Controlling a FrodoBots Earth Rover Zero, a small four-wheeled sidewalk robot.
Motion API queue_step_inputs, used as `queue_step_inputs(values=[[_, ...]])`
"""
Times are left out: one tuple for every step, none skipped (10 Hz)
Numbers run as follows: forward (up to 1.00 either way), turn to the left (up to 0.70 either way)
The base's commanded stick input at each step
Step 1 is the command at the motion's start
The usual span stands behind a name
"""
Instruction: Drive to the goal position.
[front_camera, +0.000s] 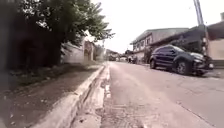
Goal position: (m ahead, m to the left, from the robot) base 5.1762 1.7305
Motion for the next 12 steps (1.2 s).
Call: queue_step_inputs(values=[[0.7,0.15],[0.7,0.1],[0.7,0.07],[0.7,0.04],[0.7,0.0],[0.7,0.0],[0.7,0.0],[0.7,0.0],[0.7,0.0],[0.7,0.0],[0.7,0.0],[0.7,0.0]])
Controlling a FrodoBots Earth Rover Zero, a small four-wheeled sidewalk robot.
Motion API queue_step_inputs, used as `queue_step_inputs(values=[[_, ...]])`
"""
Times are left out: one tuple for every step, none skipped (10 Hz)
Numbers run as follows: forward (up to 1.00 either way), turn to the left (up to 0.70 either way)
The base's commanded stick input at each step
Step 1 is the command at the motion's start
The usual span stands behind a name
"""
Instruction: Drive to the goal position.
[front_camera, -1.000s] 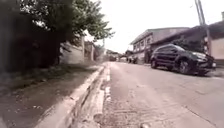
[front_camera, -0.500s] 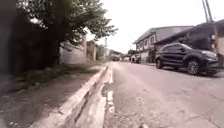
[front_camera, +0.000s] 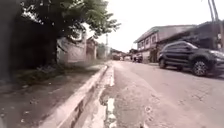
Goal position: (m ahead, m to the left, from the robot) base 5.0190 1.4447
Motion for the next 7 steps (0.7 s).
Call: queue_step_inputs(values=[[0.7,0.0],[0.7,0.0],[0.7,0.0],[0.7,-0.12],[0.7,-0.26],[0.7,-0.31],[0.7,-0.25]])
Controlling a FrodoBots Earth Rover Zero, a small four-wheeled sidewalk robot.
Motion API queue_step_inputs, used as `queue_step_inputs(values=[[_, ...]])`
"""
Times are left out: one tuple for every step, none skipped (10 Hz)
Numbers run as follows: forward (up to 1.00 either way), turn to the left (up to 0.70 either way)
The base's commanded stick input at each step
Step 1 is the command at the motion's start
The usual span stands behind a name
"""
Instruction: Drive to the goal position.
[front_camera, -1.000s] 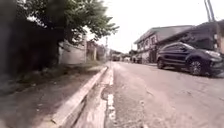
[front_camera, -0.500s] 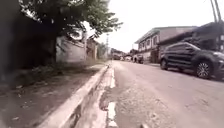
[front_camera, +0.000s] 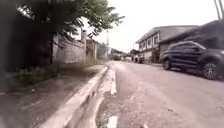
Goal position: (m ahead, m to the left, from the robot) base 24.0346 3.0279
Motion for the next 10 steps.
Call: queue_step_inputs(values=[[0.7,-0.2],[0.7,-0.07],[0.7,0.0],[0.7,0.0],[0.7,0.0],[0.7,0.0],[0.7,0.0],[0.7,0.0],[0.7,0.0],[0.7,0.0]])
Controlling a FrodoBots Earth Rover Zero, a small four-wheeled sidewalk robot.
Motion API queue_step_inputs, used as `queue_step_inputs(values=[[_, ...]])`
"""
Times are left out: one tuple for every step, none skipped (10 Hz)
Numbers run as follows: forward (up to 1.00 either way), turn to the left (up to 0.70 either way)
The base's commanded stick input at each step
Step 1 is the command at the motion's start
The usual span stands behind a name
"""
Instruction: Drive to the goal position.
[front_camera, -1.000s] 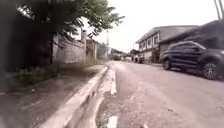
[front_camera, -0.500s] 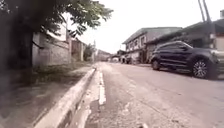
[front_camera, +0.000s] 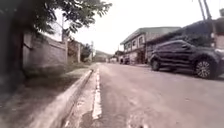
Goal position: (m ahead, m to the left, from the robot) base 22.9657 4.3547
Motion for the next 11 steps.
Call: queue_step_inputs(values=[[0.7,0.0],[0.7,0.0],[0.7,0.0],[0.7,0.0],[0.7,0.0],[0.7,0.0],[0.7,0.2],[0.7,0.33],[0.7,0.31],[0.7,0.17],[0.7,0.04]])
